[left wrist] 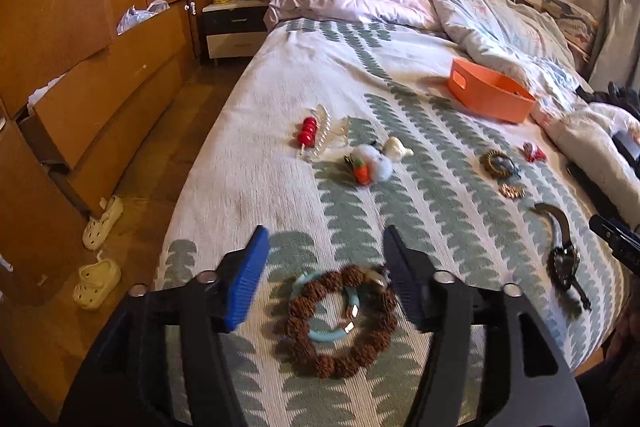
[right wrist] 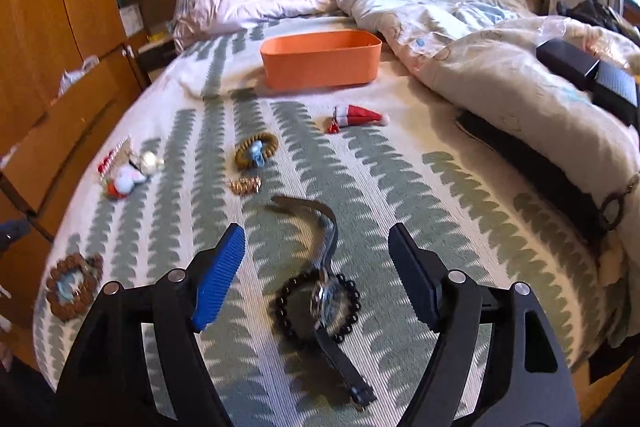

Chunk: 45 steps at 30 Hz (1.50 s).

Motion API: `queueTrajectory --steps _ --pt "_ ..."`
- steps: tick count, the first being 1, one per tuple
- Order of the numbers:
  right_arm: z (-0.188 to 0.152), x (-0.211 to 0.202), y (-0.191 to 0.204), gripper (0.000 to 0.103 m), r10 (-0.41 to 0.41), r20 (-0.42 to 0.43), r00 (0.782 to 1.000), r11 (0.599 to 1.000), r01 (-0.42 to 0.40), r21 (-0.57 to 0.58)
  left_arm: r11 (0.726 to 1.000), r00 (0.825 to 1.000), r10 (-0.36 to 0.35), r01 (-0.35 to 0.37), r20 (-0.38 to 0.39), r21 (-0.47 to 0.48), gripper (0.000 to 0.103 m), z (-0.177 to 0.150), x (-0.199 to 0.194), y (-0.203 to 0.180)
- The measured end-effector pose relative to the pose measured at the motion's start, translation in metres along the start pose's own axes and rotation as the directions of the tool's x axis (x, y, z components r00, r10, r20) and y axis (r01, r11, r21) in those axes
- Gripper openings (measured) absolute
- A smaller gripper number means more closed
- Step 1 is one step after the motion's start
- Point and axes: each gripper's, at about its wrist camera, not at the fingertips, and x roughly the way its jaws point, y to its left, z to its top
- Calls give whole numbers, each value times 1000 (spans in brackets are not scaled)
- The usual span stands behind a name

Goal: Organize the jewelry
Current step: 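Lay the brown bracelet by the blue bangle while right tool sets the watch on the black bracelet, then close left tool on the pearl hair clip while right tool closes on the Santa hat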

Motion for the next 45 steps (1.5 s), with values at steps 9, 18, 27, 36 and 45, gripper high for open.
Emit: queueTrajectory --steps 9,18,27,36,45 --pt "28 38 4 76 1 26 1000 1000 -1 -28 998 997 53 -55 -55 -36 79 32 64 21" --pt "68 95 -11 76 -33 -5 999 999 33 -43 996 996 75 -71 -57 61 86 78 115 0" --pt "101 141 -27 76 -15 -40 999 1000 15 -5 995 996 47 -40 -76 91 86 108 159 -3" --pt "102 160 -29 76 -30 -76 997 999 29 -18 991 997 -31 40 -70 126 86 114 168 -12" --pt "97 169 -23 76 -105 -86 991 991 97 -97 991 993 -28 43 -117 130 82 111 186 -19"
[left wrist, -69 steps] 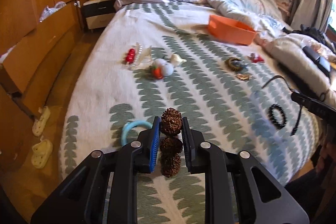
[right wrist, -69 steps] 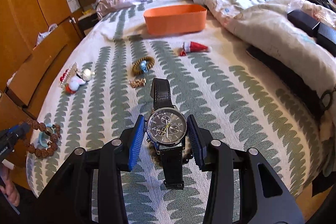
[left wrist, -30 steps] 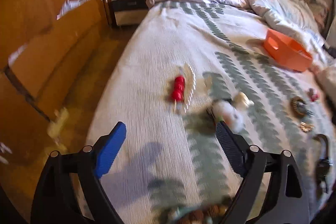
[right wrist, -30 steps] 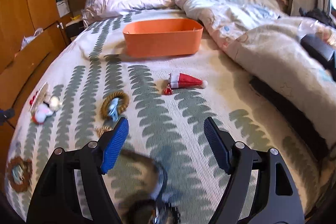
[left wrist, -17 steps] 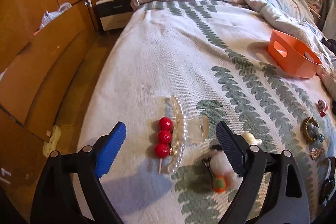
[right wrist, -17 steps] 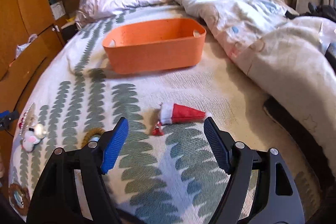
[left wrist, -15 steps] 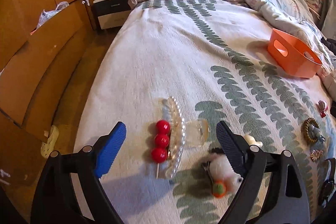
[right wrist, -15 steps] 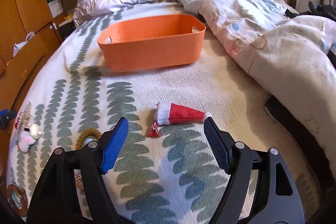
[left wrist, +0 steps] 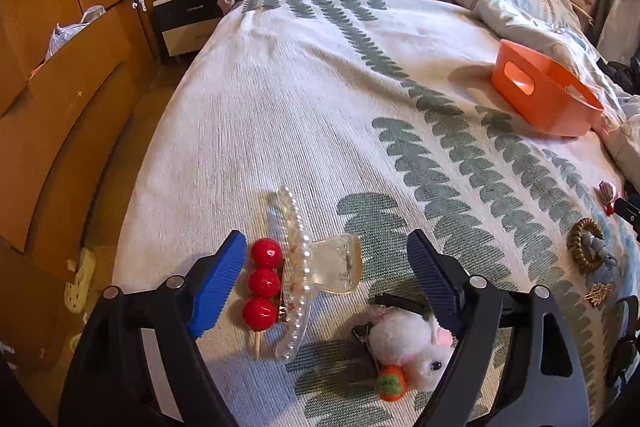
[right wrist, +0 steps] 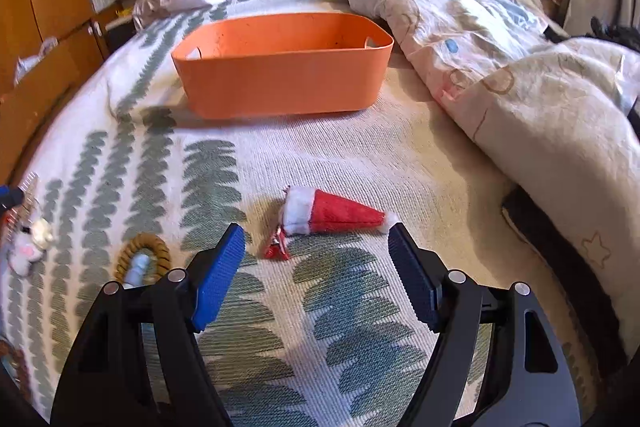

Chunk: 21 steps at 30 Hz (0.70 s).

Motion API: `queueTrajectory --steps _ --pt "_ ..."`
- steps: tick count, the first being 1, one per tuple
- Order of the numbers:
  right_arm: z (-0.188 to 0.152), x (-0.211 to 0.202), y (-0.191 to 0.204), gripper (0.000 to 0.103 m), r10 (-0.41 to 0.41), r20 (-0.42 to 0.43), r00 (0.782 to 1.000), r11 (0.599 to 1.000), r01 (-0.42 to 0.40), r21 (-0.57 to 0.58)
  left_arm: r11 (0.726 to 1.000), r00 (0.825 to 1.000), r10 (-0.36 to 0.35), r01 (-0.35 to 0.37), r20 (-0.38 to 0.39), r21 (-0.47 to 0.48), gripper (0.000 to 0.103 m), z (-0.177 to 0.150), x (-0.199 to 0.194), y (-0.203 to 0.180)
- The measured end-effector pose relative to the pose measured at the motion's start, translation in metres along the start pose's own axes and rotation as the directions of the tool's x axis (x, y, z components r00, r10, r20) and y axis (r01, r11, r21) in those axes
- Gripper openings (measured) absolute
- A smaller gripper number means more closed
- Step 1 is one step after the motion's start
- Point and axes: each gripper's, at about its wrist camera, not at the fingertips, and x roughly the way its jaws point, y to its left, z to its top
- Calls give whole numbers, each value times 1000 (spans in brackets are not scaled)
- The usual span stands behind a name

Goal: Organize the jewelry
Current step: 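Close left tool on the pearl hair clip while right tool closes on the Santa hat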

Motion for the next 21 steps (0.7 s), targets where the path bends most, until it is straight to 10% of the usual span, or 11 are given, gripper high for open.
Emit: queueTrajectory --steps 15,21 --pt "13 40 8 96 -122 -8 993 988 121 -95 997 1000 5 -3 -25 82 82 -7 18 -22" --pt "16 47 -14 71 -7 -60 998 998 11 61 996 997 -42 47 -63 75 44 -8 25 -18"
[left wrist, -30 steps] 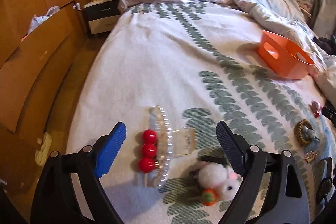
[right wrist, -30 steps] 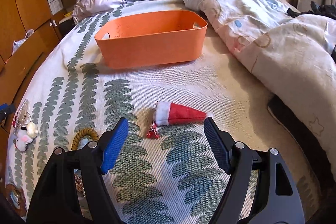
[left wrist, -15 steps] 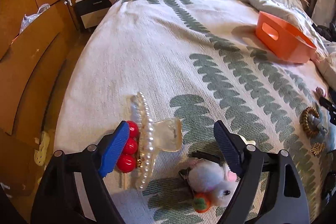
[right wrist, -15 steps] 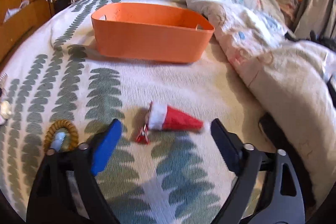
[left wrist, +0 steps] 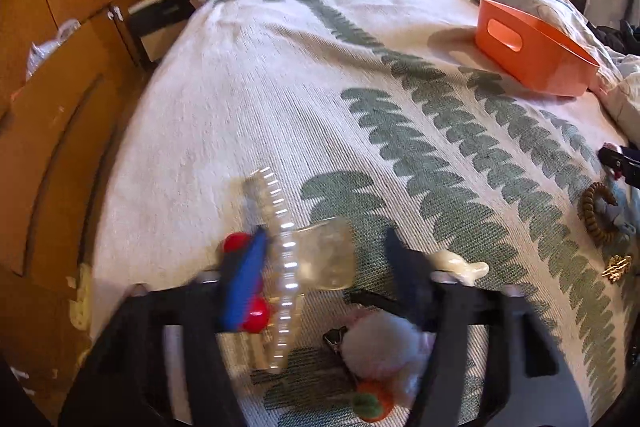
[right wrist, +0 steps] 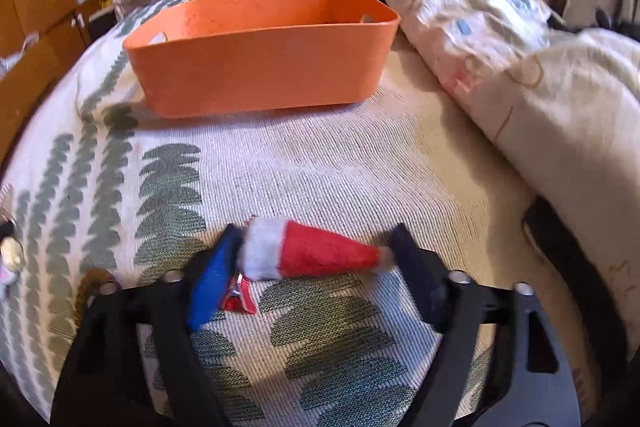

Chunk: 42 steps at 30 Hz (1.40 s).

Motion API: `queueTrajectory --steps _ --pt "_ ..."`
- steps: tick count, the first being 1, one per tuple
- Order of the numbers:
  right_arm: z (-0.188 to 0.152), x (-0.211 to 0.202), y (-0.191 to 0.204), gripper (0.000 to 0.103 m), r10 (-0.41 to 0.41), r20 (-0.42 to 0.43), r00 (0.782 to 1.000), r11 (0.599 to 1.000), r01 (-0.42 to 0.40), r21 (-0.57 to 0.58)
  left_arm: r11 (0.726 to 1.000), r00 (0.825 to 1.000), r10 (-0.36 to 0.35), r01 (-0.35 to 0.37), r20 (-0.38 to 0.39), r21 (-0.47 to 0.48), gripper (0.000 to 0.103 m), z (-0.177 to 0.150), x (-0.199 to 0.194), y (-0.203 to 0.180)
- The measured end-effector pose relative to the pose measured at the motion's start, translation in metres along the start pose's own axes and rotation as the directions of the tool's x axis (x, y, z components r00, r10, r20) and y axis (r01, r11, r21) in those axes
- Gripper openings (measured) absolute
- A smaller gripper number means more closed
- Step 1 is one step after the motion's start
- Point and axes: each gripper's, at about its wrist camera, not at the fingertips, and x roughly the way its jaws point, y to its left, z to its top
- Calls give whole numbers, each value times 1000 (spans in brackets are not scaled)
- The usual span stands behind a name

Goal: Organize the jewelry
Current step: 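Close left tool on the pearl hair clip while right tool closes on the Santa hat, then set pearl clip on brown bracelet while right tool drops Santa hat on black bracelet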

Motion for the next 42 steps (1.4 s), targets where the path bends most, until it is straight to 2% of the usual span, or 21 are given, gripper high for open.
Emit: queueTrajectory --steps 4,7,12,20,29,36,42 --pt "1 -5 -3 50 46 -2 999 998 -46 37 997 998 -65 64 -19 -51 42 1 3 9" --pt "2 -11 -4 44 77 11 997 996 -77 53 996 997 -69 68 -18 -56 41 0 2 9" --pt "3 -22 -5 41 95 44 995 993 -97 63 992 995 -96 94 -19 -88 41 1 -1 14" --pt "8 -39 -13 40 119 92 989 987 -128 98 984 993 -119 121 27 -130 41 8 -19 26" --pt "8 -57 -10 40 134 119 984 986 -145 86 984 990 -115 124 78 -127 41 13 -42 23" --pt "-2 -91 2 40 151 164 975 987 -159 37 989 990 -82 94 115 -111 41 8 -62 15" --pt "-19 -137 13 40 169 203 964 985 -168 -21 991 988 -69 84 137 -105 41 -1 -86 6"
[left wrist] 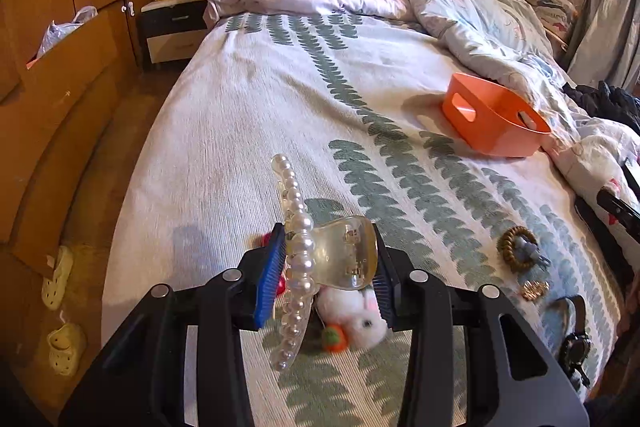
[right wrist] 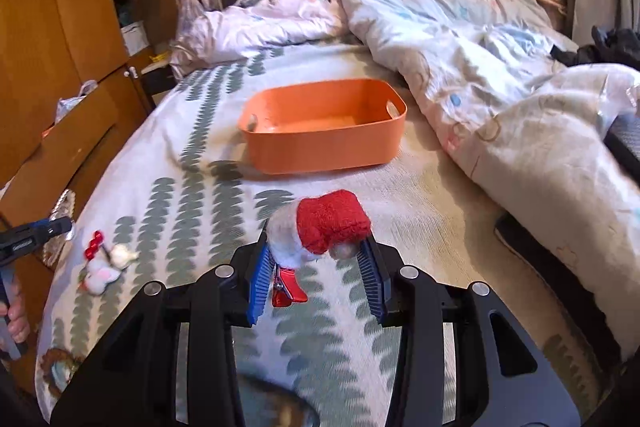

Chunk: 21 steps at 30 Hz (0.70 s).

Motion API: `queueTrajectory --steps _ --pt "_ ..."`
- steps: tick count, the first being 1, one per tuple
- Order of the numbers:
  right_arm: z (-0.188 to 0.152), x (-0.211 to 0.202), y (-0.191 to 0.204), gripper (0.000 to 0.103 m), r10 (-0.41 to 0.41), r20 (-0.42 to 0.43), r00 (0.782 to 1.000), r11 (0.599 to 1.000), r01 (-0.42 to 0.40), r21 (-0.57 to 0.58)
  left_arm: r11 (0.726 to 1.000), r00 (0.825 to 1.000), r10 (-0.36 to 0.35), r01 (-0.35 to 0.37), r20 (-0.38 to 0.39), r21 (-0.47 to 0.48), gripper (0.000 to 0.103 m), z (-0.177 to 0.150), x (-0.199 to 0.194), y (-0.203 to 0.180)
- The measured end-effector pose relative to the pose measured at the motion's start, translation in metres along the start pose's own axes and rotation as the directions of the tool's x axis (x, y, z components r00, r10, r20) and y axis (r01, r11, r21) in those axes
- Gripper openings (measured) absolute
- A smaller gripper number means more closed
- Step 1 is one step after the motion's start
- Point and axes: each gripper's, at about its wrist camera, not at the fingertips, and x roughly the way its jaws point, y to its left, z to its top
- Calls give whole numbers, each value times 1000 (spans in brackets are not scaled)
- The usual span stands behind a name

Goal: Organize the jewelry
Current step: 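Set pearl clip on brown bracelet while right tool drops Santa hat on black bracelet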

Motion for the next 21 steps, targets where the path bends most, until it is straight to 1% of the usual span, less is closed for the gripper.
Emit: queueTrajectory --steps 4,7,10,15,18,21 --pt "-9 -33 3 40 23 17 1000 1000 -23 0 1000 1000 -10 10 14 2 41 -8 -21 -6" --pt "-16 -54 5 40 23 34 999 1000 -23 0 1000 1000 -4 4 22 8 41 -18 -40 -9" --pt "-21 -71 9 40 42 42 998 999 -43 5 1000 1000 -16 17 26 -7 41 -28 -58 -9" --pt "-39 -92 16 40 60 45 997 998 -61 12 1000 999 8 -9 48 21 41 -48 -79 -14" --pt "-61 -99 18 40 79 23 997 996 -80 34 1000 1000 10 -11 27 12 41 -62 -82 -13" --pt "-80 -105 18 40 63 12 998 997 -63 44 1000 1000 4 -4 -2 -8 41 -77 -86 -14"
